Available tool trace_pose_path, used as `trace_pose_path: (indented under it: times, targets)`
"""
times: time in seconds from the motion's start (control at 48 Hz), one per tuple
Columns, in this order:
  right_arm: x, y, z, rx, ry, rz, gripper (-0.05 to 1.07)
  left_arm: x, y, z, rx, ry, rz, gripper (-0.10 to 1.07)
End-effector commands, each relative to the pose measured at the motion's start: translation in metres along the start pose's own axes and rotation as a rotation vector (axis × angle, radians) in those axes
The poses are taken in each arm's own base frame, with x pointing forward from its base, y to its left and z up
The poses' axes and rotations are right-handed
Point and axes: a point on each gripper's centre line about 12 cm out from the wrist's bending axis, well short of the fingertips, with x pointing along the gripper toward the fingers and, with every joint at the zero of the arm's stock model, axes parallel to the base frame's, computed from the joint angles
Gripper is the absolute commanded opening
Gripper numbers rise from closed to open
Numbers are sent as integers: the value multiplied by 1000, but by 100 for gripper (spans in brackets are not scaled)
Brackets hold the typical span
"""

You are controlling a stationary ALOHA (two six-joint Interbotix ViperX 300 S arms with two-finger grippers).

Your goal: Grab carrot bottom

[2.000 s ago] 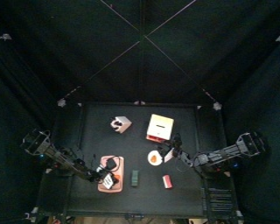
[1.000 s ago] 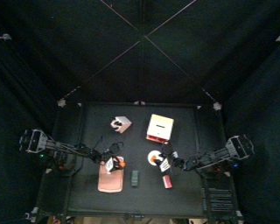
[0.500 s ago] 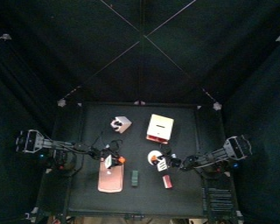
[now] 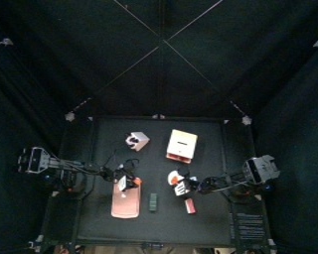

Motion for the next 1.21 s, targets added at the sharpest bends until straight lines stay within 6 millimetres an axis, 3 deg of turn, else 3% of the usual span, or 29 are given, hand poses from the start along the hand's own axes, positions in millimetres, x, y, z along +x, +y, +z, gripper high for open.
trace_pose_path:
  times: [0.0, 0.333, 0.812, 1.188]
  targets:
    - [-5, 15, 17, -9, -43, 53, 89, -1, -2, 6, 1, -17, -3, 75]
    - [-3, 18, 32, -22, -81, 66, 89, -1, -1, 5, -2, -15, -1, 75]
    - [-5, 1, 32, -76, -91, 50, 89, -1, 0, 5, -3, -14, 1, 75]
    - [-12, -1, 35, -3, -84, 49, 89, -1, 1, 4, -4, -11, 4, 75]
